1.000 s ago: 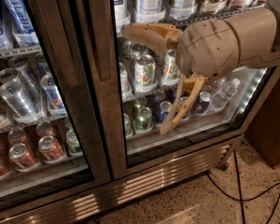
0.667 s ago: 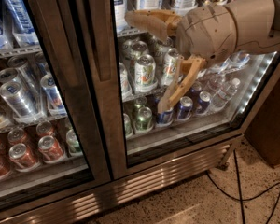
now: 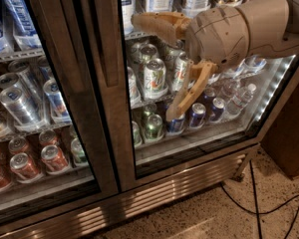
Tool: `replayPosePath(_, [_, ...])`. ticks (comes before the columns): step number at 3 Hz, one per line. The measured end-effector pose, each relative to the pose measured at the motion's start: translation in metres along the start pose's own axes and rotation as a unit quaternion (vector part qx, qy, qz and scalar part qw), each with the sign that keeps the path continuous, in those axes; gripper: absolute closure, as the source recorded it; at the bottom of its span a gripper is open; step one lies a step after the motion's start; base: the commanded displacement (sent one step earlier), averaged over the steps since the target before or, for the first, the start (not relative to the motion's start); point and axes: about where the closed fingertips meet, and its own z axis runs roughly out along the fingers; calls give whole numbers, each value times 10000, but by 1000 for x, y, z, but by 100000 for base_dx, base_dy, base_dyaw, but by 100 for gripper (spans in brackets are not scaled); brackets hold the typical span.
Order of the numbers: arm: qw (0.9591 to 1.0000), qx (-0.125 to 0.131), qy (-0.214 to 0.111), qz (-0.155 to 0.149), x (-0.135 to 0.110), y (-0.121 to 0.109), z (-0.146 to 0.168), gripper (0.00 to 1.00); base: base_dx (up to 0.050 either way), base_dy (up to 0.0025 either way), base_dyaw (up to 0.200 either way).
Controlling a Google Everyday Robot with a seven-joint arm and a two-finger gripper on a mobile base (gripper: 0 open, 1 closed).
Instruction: Open right fridge door
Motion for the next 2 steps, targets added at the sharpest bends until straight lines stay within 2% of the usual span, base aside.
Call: replayPosePath(2, [9989, -138, -56, 447, 48, 5, 13, 0, 0, 0, 0])
